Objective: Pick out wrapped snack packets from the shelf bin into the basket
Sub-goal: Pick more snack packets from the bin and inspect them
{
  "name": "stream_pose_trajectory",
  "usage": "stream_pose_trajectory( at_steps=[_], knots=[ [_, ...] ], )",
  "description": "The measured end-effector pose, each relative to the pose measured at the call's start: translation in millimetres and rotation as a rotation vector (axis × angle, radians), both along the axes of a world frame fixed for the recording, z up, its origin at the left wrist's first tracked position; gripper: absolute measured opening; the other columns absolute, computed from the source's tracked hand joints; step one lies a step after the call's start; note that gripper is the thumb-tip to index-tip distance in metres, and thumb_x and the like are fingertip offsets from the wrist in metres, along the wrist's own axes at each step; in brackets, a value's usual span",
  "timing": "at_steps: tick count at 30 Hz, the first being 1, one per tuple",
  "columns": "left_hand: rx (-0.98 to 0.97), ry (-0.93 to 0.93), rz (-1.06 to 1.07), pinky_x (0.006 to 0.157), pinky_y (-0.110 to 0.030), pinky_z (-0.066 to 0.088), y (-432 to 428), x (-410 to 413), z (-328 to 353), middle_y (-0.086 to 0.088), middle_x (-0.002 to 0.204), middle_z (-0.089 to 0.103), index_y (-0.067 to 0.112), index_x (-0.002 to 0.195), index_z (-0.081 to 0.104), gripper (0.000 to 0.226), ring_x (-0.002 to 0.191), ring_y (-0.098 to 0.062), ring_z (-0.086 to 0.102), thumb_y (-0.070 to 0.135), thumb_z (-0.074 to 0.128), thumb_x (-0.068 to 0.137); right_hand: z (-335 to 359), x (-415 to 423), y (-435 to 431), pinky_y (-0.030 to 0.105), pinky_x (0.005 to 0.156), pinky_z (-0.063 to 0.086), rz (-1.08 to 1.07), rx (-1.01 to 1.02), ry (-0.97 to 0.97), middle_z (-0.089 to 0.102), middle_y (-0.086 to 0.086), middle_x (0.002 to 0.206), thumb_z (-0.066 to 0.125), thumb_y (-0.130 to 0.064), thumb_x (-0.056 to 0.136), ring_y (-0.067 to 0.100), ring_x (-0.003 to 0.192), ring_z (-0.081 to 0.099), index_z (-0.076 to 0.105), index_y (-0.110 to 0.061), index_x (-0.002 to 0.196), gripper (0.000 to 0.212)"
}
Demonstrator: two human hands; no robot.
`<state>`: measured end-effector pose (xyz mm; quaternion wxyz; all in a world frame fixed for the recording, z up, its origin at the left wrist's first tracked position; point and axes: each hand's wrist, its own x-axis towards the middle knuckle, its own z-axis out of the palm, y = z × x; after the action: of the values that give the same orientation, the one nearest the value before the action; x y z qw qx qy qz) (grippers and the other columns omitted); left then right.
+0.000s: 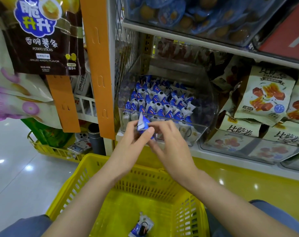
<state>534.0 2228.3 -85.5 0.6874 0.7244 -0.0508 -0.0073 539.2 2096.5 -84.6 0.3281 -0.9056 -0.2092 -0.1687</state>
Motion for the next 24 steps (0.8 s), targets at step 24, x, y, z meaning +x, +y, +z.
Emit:
stream_pose_trajectory(
  at_steps=[24],
  knots=[
    [-0.303, 0.338, 0.215, 0.079, -0.032, 0.051, 19.4, 17.8, 6.0, -0.003, 0.077, 0.074, 0.016, 0.088, 0.063, 0.046, 0.081, -0.016, 0.069, 0.051, 0.034, 0.094, 12.5, 9.6, 7.1, 0.015, 0.054, 0.049, 0.158, 0.499, 0.470, 0.066, -0.002, 0.080, 0.067, -0.013, 0.082, 0.000, 0.067, 0.059, 0.062, -0.024, 0.087, 0.013]
  ],
)
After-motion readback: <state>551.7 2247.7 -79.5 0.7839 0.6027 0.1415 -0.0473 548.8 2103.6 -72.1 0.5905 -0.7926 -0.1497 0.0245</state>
